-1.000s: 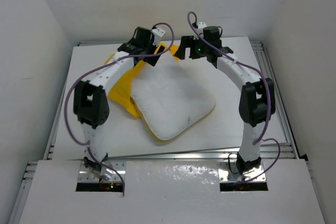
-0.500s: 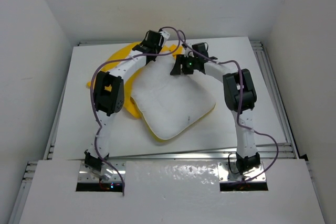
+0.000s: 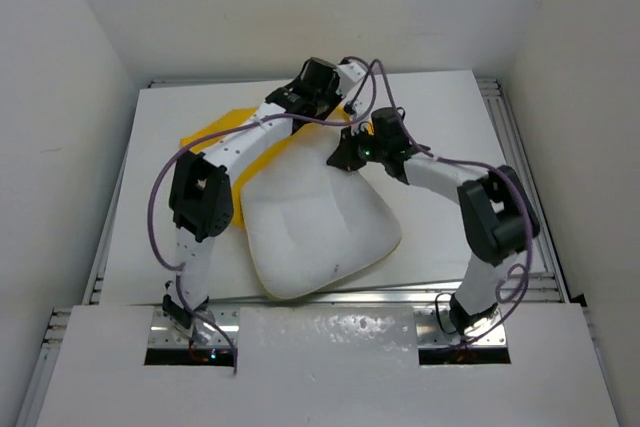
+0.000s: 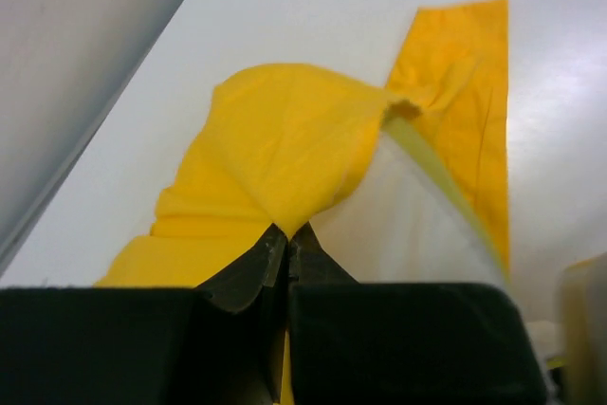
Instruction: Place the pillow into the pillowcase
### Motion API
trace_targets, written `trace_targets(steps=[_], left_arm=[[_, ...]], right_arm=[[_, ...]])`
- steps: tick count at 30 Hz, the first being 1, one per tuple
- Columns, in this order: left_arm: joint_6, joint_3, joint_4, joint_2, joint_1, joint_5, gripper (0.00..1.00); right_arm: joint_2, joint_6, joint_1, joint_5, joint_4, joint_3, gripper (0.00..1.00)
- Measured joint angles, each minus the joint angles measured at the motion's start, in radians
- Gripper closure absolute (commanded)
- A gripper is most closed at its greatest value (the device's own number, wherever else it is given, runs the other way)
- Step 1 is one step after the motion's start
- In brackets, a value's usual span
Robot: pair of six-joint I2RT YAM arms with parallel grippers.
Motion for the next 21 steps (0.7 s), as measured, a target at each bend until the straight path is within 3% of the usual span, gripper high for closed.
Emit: trace_targets(steps=[4,7,11,21], left_arm=[[0.006,-0.022,-0.056,-0.121,-0.055,0.106,1.00],[0.014,-0.090,-0.059,-0.206,-0.063,0.173,1.00],[0.059,-0.170,-0.068,-0.247,-0.060,0.269,1.00],[0.207,-0.234,-0.148,-0.247,-0.095,0.372,1.00]], right_arm=[[-0.185,0.040,0.043,0.025,0.180,-0.147,1.00],[-0.237,0.086,0.035,0.071,0.317,-0.211,1.00],[-0.230,0.203,0.005,0.117,0.470,-0.264,1.00],[-0.114,0.436,-0.008,0.263,0.617,-0.322,1.00]])
